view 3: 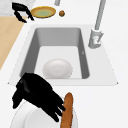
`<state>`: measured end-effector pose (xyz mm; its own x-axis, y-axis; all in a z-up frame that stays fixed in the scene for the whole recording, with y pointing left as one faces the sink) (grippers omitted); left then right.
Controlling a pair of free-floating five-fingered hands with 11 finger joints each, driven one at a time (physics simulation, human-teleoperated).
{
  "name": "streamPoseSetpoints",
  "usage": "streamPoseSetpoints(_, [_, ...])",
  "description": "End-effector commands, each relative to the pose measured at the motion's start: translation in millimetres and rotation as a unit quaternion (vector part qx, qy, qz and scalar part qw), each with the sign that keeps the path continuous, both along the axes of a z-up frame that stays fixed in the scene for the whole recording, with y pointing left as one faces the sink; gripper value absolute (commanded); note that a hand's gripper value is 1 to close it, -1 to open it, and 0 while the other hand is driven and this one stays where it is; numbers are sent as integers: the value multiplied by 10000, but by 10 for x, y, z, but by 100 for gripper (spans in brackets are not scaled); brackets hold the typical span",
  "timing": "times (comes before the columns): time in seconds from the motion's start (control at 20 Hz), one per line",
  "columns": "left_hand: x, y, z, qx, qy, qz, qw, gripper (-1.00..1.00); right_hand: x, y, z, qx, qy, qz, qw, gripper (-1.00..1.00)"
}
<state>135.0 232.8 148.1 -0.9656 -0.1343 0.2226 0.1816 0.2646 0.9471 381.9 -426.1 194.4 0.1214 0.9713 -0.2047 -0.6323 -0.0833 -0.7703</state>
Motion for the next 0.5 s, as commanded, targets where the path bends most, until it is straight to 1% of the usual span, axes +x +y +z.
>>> streamPoseSetpoints(0.0, [0,0,0,0,0,0,10000,0,121,-44,-52,622,59,0,9980,-100])
streamPoseSetpoints(0.2, [0,0,0,0,0,0,10000,0,319,-133,-171,959,84,0,9954,-100])
streamPoseSetpoints(0.3, [0,0,0,0,0,0,10000,0,354,-223,-273,891,348,-13,9954,-100])
streamPoseSetpoints(0.35, [0,0,0,0,0,0,10000,0,384,-249,-300,917,423,-18,9949,-100])
streamPoseSetpoints(0.45, [0,0,0,0,0,0,10000,0,486,-247,-353,833,582,-48,9948,-100])
